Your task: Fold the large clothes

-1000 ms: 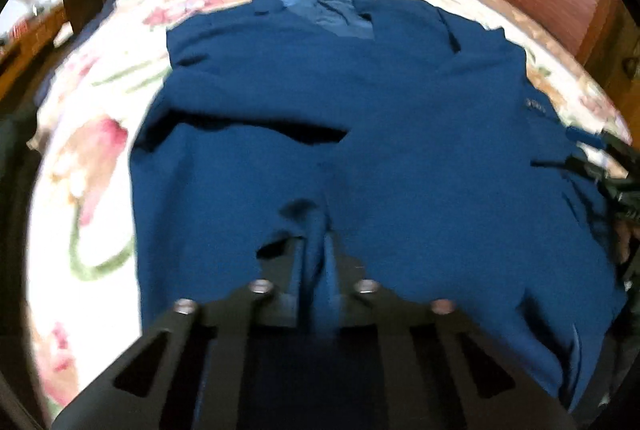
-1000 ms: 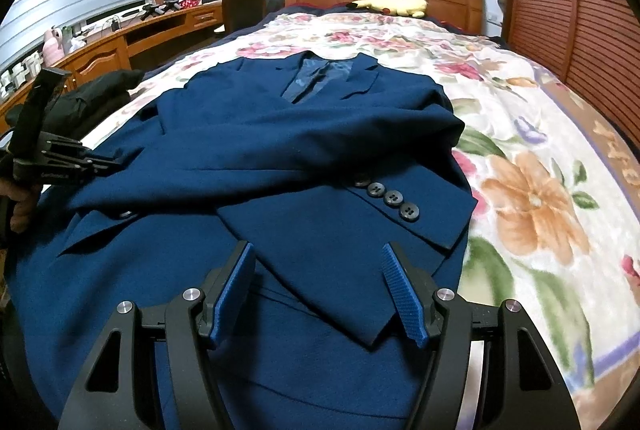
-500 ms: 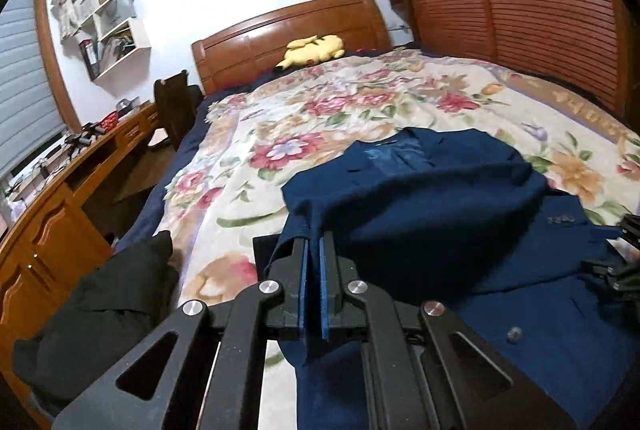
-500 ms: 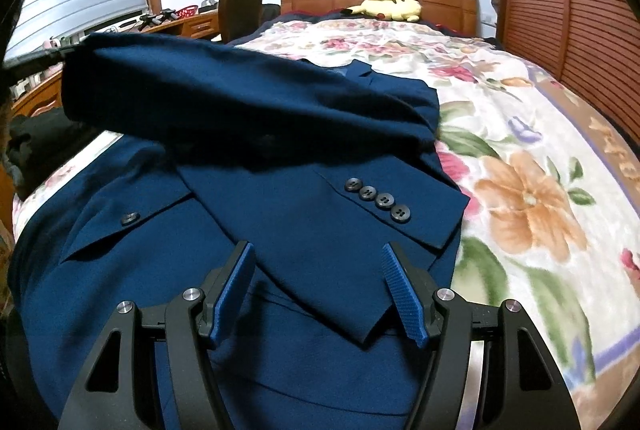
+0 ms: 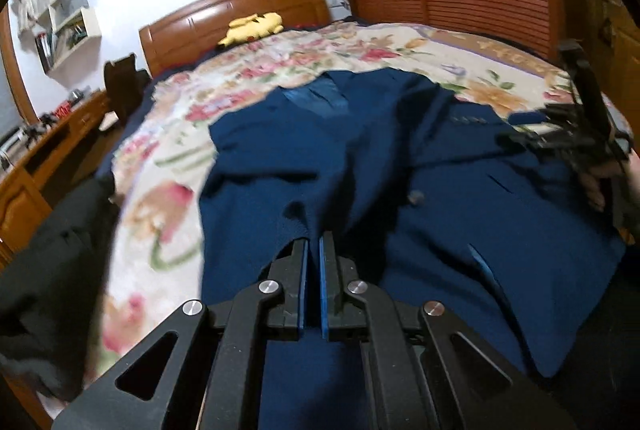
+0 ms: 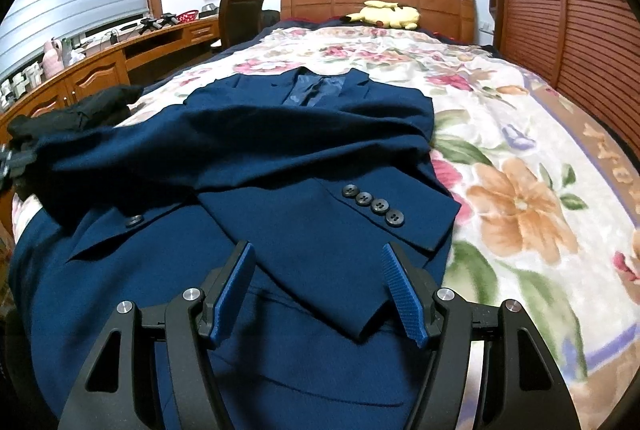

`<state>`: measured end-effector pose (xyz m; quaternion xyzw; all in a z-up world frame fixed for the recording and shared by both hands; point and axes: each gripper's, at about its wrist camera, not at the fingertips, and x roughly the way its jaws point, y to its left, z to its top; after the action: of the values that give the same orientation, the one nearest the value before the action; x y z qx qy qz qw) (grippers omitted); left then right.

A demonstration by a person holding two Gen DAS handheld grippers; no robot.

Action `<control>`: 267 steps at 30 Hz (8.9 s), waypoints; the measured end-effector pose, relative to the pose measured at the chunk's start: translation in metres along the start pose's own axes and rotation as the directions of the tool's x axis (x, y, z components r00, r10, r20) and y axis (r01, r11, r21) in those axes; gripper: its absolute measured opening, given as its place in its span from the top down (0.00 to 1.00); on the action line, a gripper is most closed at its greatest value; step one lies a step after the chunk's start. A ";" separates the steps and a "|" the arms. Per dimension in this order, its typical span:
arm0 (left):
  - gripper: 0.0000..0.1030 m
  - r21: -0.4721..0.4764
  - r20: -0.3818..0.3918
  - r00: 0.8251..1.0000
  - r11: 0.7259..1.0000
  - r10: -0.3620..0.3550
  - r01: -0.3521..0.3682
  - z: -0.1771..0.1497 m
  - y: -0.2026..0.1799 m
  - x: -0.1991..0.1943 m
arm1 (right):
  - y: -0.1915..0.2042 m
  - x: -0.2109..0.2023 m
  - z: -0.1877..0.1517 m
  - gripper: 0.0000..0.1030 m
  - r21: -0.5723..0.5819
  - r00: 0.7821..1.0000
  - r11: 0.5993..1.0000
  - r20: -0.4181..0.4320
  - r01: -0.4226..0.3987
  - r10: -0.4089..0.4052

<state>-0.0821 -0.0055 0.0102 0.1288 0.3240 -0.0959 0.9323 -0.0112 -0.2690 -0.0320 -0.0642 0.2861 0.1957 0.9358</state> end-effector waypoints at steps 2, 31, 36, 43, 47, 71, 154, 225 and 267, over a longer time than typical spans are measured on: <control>0.95 -0.013 -0.006 1.000 1.000 -0.023 0.023 -0.007 -0.006 -0.001 | 0.002 -0.005 0.000 0.34 -0.007 1.000 1.000 0.001 0.005 -0.005; 0.22 -0.175 0.033 0.999 0.984 0.035 -0.029 -0.068 0.045 -0.052 | 0.012 -0.114 -0.038 0.34 -0.046 0.996 0.995 -0.005 0.093 -0.093; 0.22 -0.208 -0.013 0.999 0.977 0.047 -0.048 -0.089 0.061 -0.040 | 0.007 -0.122 -0.050 0.34 -0.041 0.996 0.995 -0.016 0.088 -0.089; 0.22 -0.255 -0.067 0.997 0.965 0.043 -0.058 -0.112 0.076 -0.023 | 0.000 -0.106 -0.062 0.34 -0.025 0.994 0.997 -0.076 0.075 -0.076; 0.22 -0.275 -0.068 0.998 0.961 0.018 -0.036 -0.120 0.079 -0.022 | -0.002 -0.095 -0.071 0.34 -0.004 0.991 0.998 -0.112 0.066 -0.066; 0.97 -0.244 0.051 0.996 0.966 -0.072 0.082 -0.098 0.052 -0.066 | 0.013 -0.103 -0.089 0.89 -0.028 0.994 0.999 -0.105 0.021 -0.024; 0.97 -0.242 0.172 0.965 0.958 0.196 -0.151 0.169 0.130 0.092 | -0.051 0.021 0.136 0.96 0.057 0.960 0.968 0.125 0.245 -0.250; 0.20 -0.244 0.081 0.995 0.967 -0.060 0.078 0.011 0.075 0.074 | 0.062 0.171 0.226 0.96 -0.339 0.957 0.898 0.037 0.282 -0.286; 0.20 -0.221 0.072 0.995 0.972 -0.062 0.077 0.010 0.072 0.075 | 0.058 0.084 0.111 0.76 -0.232 0.921 0.935 -0.345 -0.268 0.179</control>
<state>0.0001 0.0526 -0.0164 0.0086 0.3066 -0.0955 0.9470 0.0863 -0.1628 0.0120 -0.1906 0.4091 0.3268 0.8304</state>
